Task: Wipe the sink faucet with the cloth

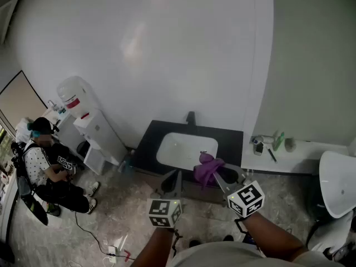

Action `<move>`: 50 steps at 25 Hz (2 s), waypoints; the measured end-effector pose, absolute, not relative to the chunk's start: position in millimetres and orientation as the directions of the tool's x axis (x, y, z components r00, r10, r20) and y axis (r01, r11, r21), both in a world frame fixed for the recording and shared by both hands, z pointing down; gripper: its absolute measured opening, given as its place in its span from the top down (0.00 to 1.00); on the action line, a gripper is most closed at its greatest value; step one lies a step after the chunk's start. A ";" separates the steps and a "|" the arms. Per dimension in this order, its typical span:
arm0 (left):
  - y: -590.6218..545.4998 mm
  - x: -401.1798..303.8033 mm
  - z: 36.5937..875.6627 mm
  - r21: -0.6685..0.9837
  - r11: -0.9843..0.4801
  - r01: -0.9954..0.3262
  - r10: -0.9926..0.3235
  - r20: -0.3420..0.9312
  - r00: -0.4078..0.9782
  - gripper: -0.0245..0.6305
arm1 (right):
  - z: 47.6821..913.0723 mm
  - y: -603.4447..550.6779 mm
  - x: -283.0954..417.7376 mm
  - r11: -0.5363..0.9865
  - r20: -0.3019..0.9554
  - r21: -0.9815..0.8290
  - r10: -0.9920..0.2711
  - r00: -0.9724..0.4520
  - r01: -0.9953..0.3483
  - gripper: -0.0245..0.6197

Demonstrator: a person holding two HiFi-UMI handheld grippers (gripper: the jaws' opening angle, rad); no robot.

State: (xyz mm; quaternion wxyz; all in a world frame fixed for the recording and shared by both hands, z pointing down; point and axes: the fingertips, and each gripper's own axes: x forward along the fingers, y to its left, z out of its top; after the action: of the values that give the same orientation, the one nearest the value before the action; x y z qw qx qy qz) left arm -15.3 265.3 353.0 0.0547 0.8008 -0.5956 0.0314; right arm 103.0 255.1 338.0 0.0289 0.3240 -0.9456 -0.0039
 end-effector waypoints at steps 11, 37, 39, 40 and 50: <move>260.7 -17.8 354.7 0.056 -0.292 -0.955 -0.948 0.114 0.297 0.95 | 340.6 252.1 100.1 0.789 0.057 0.018 -0.614 -0.787 -0.615 0.92; 146.7 -70.9 412.1 0.097 -0.328 -0.940 -0.924 0.175 0.341 0.95 | 403.8 118.6 80.7 0.699 0.091 -0.059 -0.707 -0.702 -0.712 0.92; 104.5 -73.4 423.5 0.102 -0.316 -0.943 -0.923 0.196 0.331 0.95 | 418.5 70.0 77.9 0.705 0.110 -0.080 -0.696 -0.709 -0.704 0.92; 81.7 -74.2 427.3 0.104 -0.311 -0.945 -0.923 0.205 0.326 0.95 | 425.1 43.8 76.1 0.708 0.121 -0.093 -0.690 -0.713 -0.700 0.92; -78.7 -83.7 476.9 0.204 -0.285 -0.937 -0.900 0.279 0.335 0.95 | 485.3 -187.9 16.6 0.745 0.253 -0.144 -0.609 -0.752 -0.651 0.92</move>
State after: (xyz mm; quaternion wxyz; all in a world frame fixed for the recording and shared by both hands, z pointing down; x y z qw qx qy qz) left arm -83.7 -78.7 476.9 0.1670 0.7996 -0.5742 0.0547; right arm 16.6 -187.9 485.3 0.0951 0.3389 -0.9293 0.1120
